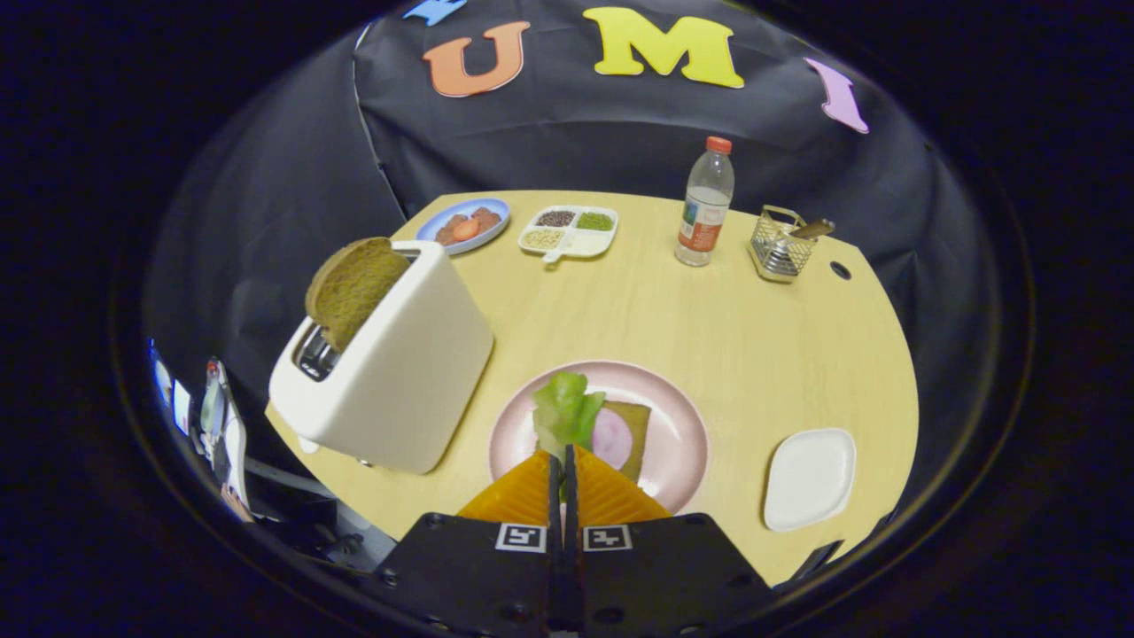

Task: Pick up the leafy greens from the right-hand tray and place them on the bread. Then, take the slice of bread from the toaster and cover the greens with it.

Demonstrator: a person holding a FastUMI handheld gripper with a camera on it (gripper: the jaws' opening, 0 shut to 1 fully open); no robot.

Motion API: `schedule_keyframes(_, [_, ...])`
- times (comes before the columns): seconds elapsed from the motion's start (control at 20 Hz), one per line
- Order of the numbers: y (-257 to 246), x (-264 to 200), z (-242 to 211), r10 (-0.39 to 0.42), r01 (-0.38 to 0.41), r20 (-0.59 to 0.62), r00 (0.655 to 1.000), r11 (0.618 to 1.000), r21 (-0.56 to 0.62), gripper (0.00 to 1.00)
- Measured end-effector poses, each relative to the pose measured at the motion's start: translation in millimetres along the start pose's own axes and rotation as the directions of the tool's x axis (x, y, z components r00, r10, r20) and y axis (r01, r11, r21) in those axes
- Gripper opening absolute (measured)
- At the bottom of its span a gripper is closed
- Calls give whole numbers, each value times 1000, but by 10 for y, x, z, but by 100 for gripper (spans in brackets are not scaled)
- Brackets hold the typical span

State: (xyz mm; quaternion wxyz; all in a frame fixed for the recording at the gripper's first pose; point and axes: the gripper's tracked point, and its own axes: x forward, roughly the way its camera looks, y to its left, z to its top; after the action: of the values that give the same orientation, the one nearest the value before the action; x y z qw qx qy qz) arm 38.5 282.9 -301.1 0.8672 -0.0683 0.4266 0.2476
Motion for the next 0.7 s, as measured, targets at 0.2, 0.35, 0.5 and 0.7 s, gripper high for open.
schedule_keyframes(0.2, [-322, 187, -6, 1, -1, -46, 999, 1000, 15, 0])
schedule_keyframes(0.35, [-502, 311, -6, 4, -4, -59, 998, 1000, -5, 1])
schedule_keyframes(0.5, [-673, 484, -133, -14, 11, -109, 994, 1000, -24, 1])
schedule_keyframes(0.7, [-765, 660, -269, 0, -3, -152, 988, 1000, -22, 1])
